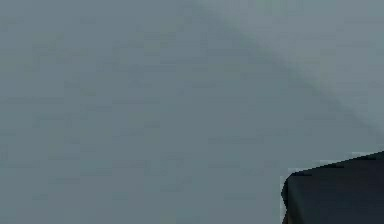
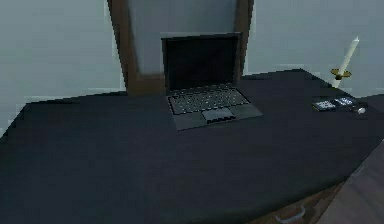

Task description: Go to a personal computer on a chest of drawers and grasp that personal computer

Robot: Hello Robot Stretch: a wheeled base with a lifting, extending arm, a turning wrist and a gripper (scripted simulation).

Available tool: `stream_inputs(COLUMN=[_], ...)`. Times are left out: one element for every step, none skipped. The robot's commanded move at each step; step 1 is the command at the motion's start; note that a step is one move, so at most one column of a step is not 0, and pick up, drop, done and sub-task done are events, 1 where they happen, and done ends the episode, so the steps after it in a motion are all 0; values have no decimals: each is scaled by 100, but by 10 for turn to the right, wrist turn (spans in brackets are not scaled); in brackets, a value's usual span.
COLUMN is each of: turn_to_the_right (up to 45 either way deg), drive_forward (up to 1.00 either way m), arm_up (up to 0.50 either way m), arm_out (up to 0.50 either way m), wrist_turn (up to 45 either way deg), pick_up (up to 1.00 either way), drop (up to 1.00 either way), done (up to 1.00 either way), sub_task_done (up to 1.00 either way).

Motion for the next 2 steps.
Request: stream_inputs(turn_to_the_right=[0, 0], drive_forward=[0, 0], arm_up=[38, 0], arm_out=[0, 28], wrist_turn=[0, 0], pick_up=[0, 0], drop=[0, 0], done=[0, 0], sub_task_done=[0, 0])
